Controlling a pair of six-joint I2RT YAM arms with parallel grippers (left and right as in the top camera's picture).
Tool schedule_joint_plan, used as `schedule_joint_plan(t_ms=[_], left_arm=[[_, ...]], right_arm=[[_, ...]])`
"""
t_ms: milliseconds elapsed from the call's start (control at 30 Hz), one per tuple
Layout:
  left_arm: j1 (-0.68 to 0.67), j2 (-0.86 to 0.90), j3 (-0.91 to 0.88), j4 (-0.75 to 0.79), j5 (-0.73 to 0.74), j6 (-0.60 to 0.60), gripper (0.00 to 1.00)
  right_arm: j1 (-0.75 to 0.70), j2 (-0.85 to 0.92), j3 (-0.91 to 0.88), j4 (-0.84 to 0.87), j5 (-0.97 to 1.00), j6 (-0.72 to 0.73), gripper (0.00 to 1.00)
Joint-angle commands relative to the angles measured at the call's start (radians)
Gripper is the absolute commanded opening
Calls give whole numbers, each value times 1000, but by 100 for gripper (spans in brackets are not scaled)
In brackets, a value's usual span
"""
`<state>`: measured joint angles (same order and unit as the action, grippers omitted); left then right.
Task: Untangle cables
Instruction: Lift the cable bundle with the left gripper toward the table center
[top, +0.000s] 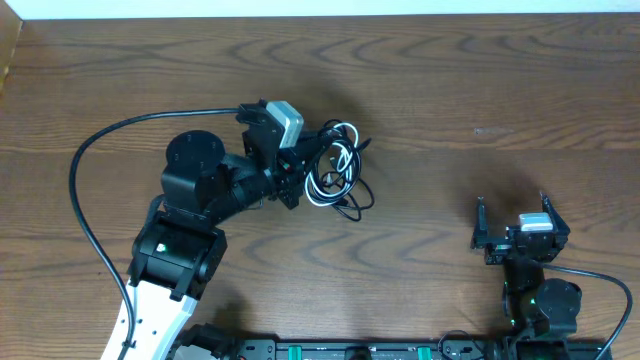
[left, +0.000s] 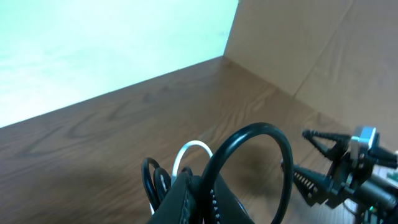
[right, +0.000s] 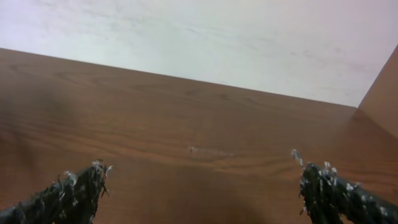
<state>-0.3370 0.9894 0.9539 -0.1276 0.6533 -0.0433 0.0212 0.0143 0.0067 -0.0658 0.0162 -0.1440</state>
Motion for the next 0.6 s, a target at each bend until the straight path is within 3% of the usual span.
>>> schedule_joint_plan(t_ms=[0, 200, 400, 567], left_arm=[[-1, -9, 30, 42, 16, -114, 7], [-1, -9, 30, 69, -84, -272, 7], [-1, -5, 30, 69, -180, -414, 8], [-1, -2, 30, 70, -233, -504, 7]], right_arm=[[5, -8, -1, 51, -24, 22, 99], [5, -8, 19, 164, -216, 275, 99], [5, 29, 165, -19, -303, 309, 99], [5, 177, 364, -163, -366, 309, 99]])
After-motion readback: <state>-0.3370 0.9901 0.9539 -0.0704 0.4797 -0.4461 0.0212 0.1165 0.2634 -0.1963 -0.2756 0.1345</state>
